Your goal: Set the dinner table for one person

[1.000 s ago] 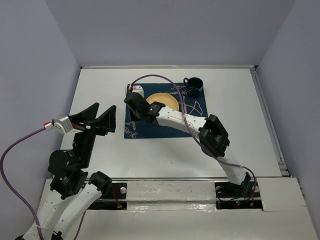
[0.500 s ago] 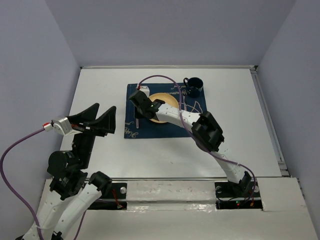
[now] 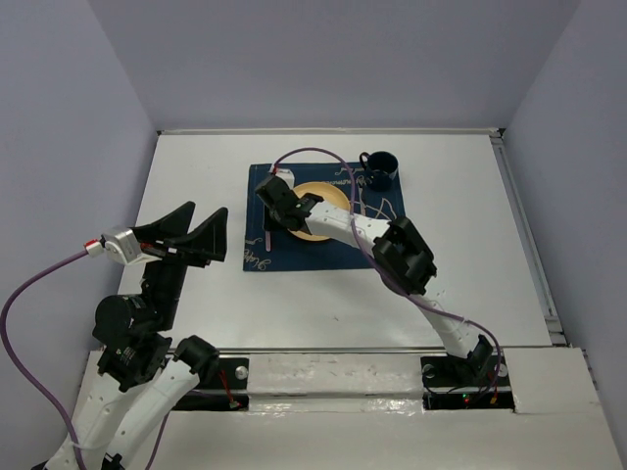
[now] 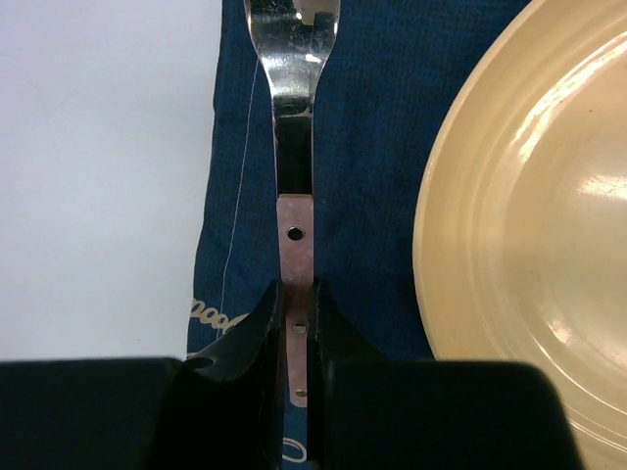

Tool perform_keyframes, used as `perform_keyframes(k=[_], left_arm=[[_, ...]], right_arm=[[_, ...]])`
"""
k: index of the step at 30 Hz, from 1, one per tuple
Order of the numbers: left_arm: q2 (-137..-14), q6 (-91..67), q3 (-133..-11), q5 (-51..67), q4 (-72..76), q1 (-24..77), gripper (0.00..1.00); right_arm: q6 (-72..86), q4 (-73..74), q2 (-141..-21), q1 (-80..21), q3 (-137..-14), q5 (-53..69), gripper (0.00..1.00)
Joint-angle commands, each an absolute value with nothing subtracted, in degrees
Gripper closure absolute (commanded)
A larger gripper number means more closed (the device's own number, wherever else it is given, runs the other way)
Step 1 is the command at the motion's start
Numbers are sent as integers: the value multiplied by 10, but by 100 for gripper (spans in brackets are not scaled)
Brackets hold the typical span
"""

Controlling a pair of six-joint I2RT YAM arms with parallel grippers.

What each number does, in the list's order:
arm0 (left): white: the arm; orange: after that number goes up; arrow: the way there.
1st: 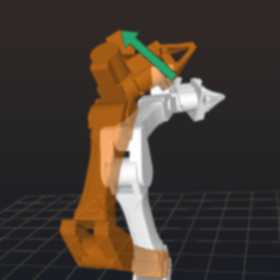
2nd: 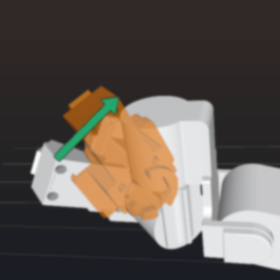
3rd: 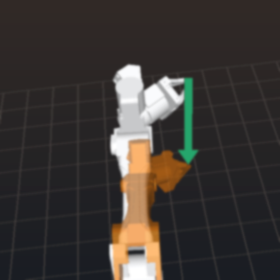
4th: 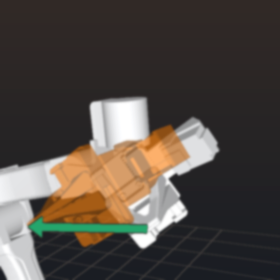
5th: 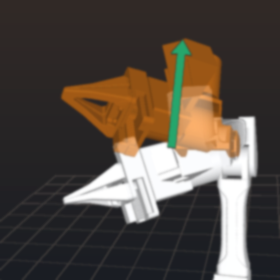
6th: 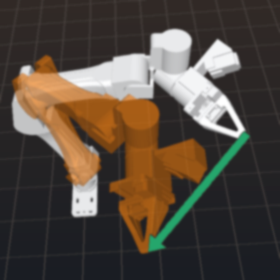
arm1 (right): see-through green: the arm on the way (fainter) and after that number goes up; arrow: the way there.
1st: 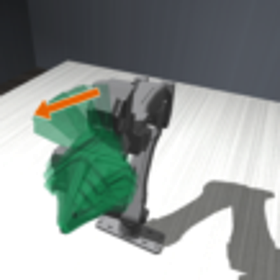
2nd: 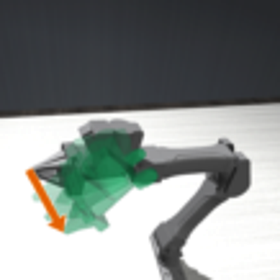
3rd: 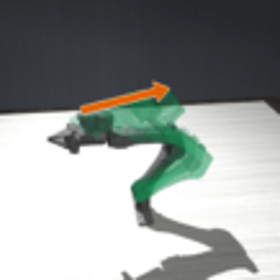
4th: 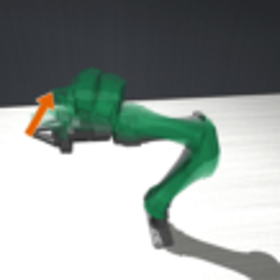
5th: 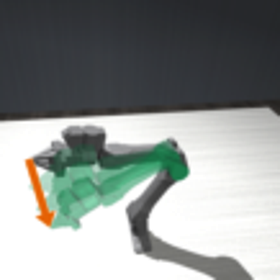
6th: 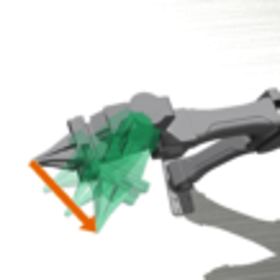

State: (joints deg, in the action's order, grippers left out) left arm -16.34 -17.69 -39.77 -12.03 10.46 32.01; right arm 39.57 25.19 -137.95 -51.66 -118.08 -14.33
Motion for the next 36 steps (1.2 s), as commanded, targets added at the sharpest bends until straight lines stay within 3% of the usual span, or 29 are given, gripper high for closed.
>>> perform_keyframes(k=[1,7,17,21,31,36], left_arm=[[-171,-178,-405,-112,134,316,1],[-176,-178,-404,-109,134,316,1],[-181,-179,-404,-108,135,316,1],[-186,-181,-405,-105,136,316,1],[-194,-177,-409,-104,136,304,1],[-205,-169,-414,-110,127,303,1]], right_arm=[[414,225,-1397,-516,-1210,-136,100],[438,222,-1402,-516,-1197,-153,100],[438,220,-1412,-511,-1203,-162,81],[428,215,-1402,-511,-1204,-156,68],[417,179,-1302,-511,-1148,-149,65],[417,106,-1218,-516,-1056,-134,65]])
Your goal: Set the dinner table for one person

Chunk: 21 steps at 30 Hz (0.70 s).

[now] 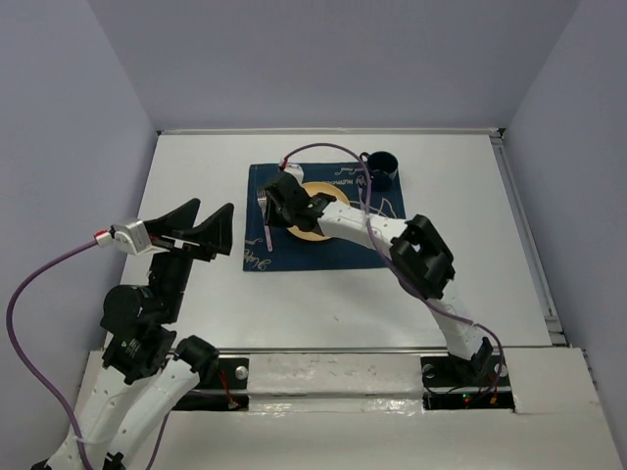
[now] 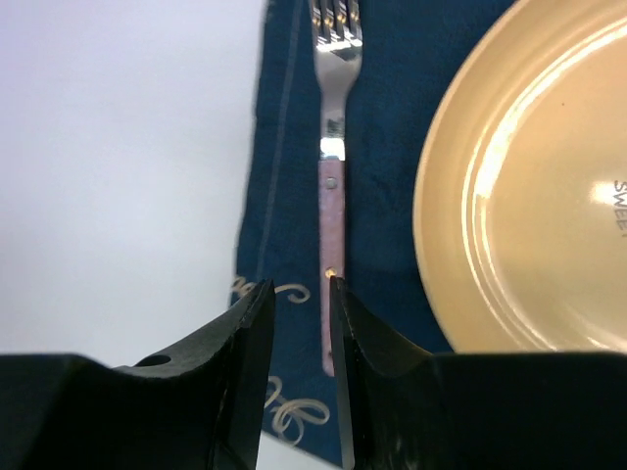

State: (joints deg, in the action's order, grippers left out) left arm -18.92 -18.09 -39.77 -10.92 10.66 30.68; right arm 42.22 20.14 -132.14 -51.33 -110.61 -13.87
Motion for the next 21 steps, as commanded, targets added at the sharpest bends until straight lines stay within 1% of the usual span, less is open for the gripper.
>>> perform_keyframes(k=[1,2,3,5,6,8,9,13,18,20,21], left_arm=[[-206,-168,-414,-112,124,304,1],[-207,-168,-415,-114,121,304,1],[-210,-170,-416,-114,121,304,1],[-214,-172,-421,-115,115,304,1],[-221,-174,-424,-117,109,304,1],[-228,-182,-427,-121,102,304,1],[-238,-190,-430,-122,97,303,1],[-279,-214,-443,-132,57,305,1],[-346,-271,-411,-130,22,304,1],[-367,-298,-383,-135,18,304,3],[-387,-308,-375,-138,25,304,7]], right_arm=[[417,92,-1202,-516,-1036,-132,65],[415,59,-1164,-516,-988,-132,65],[415,43,-1144,-516,-988,-133,65],[413,6,-1101,-516,-912,-141,65],[404,-16,-1058,-516,-864,-148,65],[394,-32,-1015,-516,-822,-157,66],[383,-33,-975,-516,-803,-163,67],[363,-39,-875,-516,-703,-180,70],[334,-38,-750,-516,-571,-175,73],[327,-29,-681,-516,-534,-178,73],[324,-25,-657,-516,-500,-179,73]])
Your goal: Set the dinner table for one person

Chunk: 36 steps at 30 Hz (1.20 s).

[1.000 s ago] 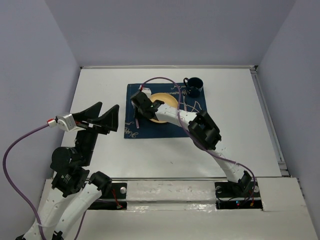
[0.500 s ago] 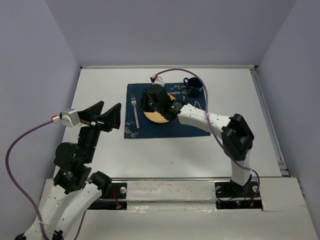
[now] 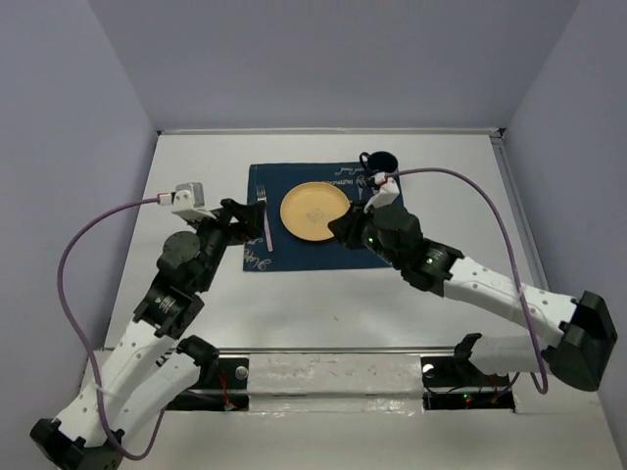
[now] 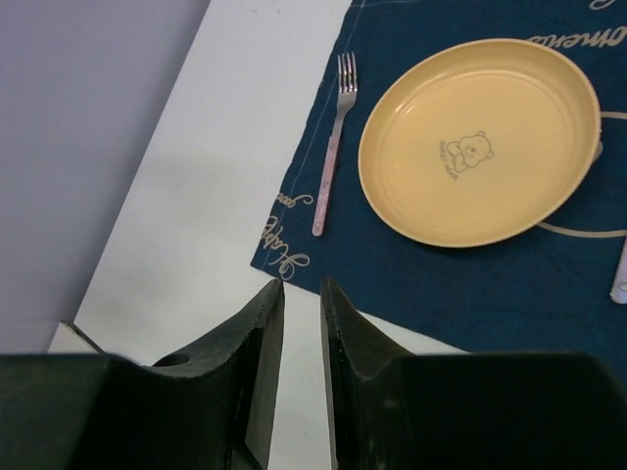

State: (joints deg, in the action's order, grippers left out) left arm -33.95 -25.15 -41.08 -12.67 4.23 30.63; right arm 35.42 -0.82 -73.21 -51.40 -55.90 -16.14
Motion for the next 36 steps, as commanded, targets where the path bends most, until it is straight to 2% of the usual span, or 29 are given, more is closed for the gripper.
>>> perform_keyframes(k=[1,6,13,25,31,36], left_arm=[[-397,-331,-354,-145,34,304,9],[-498,-370,-311,-182,112,305,21],[-661,-324,-379,-262,123,316,30],[-840,-283,-445,-299,119,316,43],[-899,-272,-469,-273,116,297,53],[-940,-265,-486,-255,115,283,56]], right_arm=[[324,-14,-613,-516,-484,-185,73],[322,32,-508,-516,-425,-190,72],[316,87,-417,-516,-377,-211,72],[306,97,-436,-516,-374,-207,71],[306,96,-429,-516,-375,-206,71],[306,98,-425,-516,-378,-193,71]])
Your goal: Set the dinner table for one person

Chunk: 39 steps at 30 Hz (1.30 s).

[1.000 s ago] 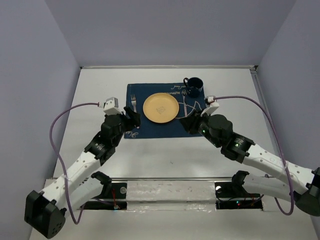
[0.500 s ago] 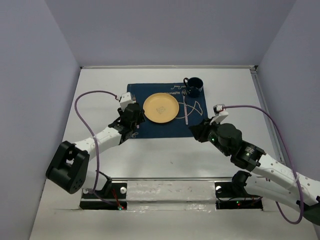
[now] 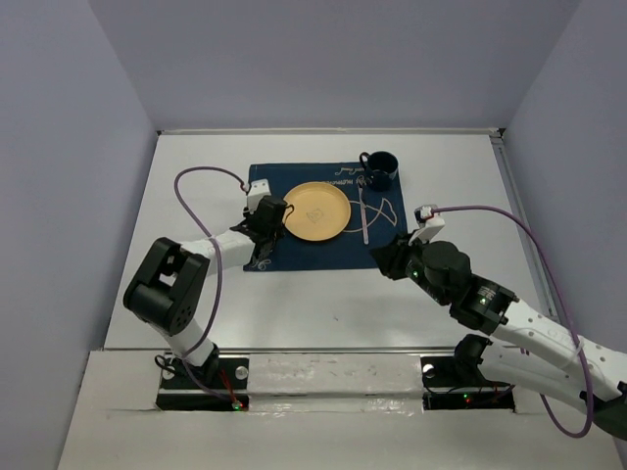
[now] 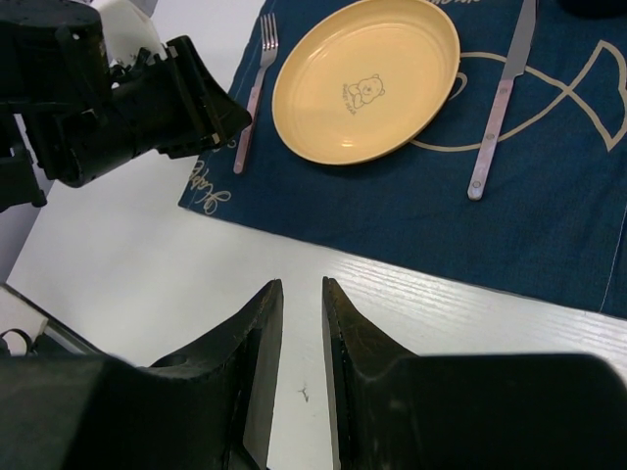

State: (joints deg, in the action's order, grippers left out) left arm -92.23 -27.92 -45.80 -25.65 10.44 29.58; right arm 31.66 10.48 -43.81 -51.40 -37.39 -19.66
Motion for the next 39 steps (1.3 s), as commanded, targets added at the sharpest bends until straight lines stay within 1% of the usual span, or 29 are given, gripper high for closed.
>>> perform_keyframes(k=[1,4,11,14,15,18,19,21,26,28,32,35,39], left_arm=[[-946,-265,-488,-251,116,281,56],[-968,-271,-490,-236,117,268,58],[-974,-267,-488,-234,123,265,62],[-976,-264,-489,-234,123,265,66],[-976,-261,-488,-234,124,265,71],[-973,-257,-482,-236,124,265,77],[-969,-251,-478,-236,127,265,82],[-960,-241,-473,-237,137,270,85],[-950,-215,-465,-250,162,281,88],[-948,-202,-466,-250,172,283,94],[-949,-180,-473,-236,187,283,100],[-953,-159,-478,-221,197,284,100],[-968,-149,-492,-236,176,283,100]], right_arm=[[306,97,-425,-516,-379,-189,71],[305,98,-418,-516,-383,-175,71],[301,98,-428,-516,-386,-178,71],[302,97,-438,-516,-387,-178,71],[304,96,-441,-516,-386,-178,71],[306,95,-443,-516,-384,-181,71],[305,93,-444,-516,-383,-180,71],[304,89,-446,-516,-381,-181,71],[301,89,-457,-516,-380,-187,71],[305,89,-457,-516,-379,-186,71],[308,87,-461,-516,-378,-186,71],[308,84,-464,-516,-376,-186,71],[308,84,-467,-516,-376,-184,71]])
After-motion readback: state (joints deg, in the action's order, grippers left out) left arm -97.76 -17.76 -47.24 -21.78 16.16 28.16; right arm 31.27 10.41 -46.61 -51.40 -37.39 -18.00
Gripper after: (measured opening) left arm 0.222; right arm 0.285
